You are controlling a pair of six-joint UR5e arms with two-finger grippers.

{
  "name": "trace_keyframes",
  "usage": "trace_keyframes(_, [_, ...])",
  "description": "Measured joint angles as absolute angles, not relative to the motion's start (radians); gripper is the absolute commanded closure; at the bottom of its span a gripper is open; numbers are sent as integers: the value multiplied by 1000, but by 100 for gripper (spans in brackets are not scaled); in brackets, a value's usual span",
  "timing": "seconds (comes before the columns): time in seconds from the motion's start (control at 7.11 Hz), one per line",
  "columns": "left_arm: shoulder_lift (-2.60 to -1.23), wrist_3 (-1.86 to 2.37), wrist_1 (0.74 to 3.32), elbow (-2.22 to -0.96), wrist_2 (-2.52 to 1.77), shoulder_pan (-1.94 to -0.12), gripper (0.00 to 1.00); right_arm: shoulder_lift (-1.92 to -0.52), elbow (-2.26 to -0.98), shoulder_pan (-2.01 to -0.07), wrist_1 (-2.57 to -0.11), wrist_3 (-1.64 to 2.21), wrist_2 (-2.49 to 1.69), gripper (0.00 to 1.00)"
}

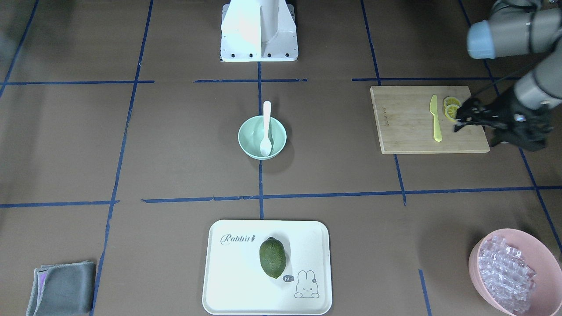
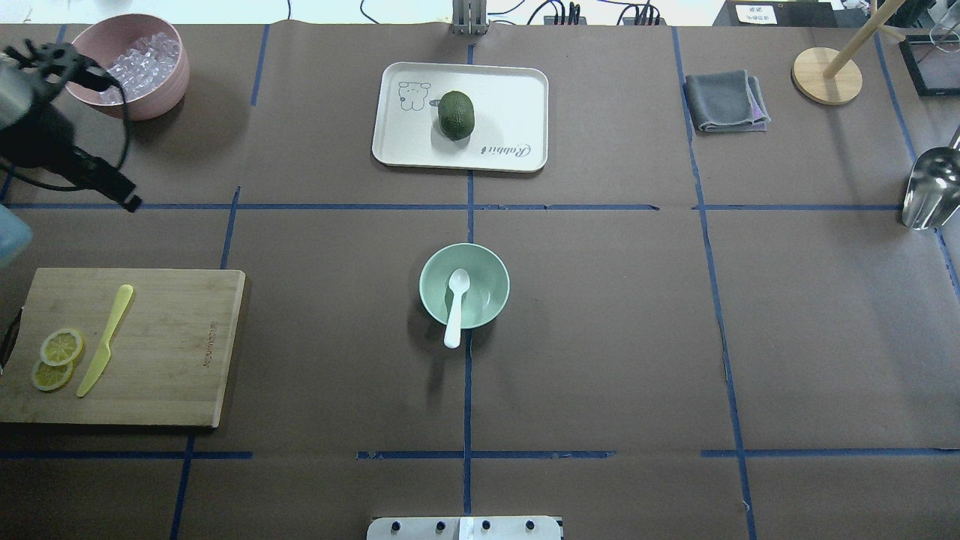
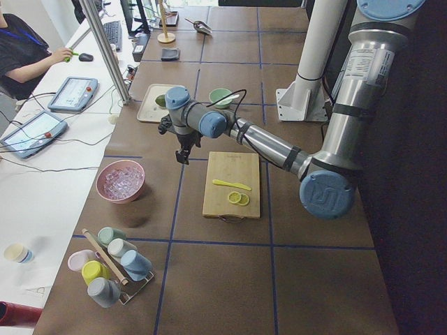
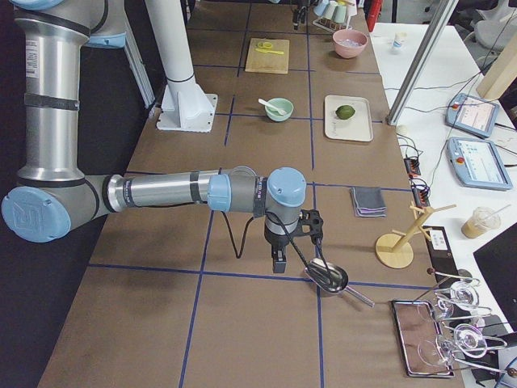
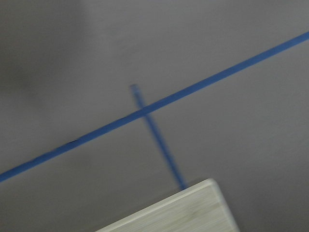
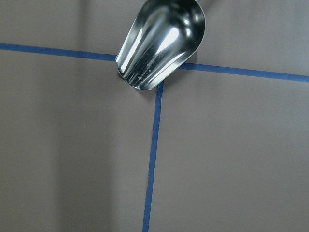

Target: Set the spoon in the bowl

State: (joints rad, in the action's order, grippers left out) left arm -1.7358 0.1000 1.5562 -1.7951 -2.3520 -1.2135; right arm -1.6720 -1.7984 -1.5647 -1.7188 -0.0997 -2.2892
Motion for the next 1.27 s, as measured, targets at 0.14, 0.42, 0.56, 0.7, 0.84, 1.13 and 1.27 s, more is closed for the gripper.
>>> trace_keyframes(0.14, [-1678,47,1560,-1783,-2359,-1293,0,-1672,-1794,-1565,-1718,-100,-2290,0])
trace_keyframes(0.42, [-1574,17,1573,-1742,-2339,-1393,0,-1672,-1789,-1565,-1718,-100,-2290,0])
trace_keyframes(0.56, [-1547,14,1579,-1716,-2324,-1433,0,-1672,-1787,-1565,-1718,-101,-2291,0])
trace_keyframes(0.7, [-1537,2,1584,-1701,-2316,-1463,0,-1672,-1785,-1565,-1718,-101,-2291,0])
trace_keyframes(0.84, [-1533,-40,1581,-1692,-2311,-1490,0,-1671,-1785,-1565,-1718,-101,-2291,0])
trace_keyframes(1.13, [-1528,-110,1566,-1680,-2312,-1521,0,-1669,-1785,-1564,-1718,-101,-2291,0])
trace_keyframes(1.27, [-1531,-121,1568,-1682,-2313,-1525,0,-1669,-1784,-1563,-1718,-101,-2291,0])
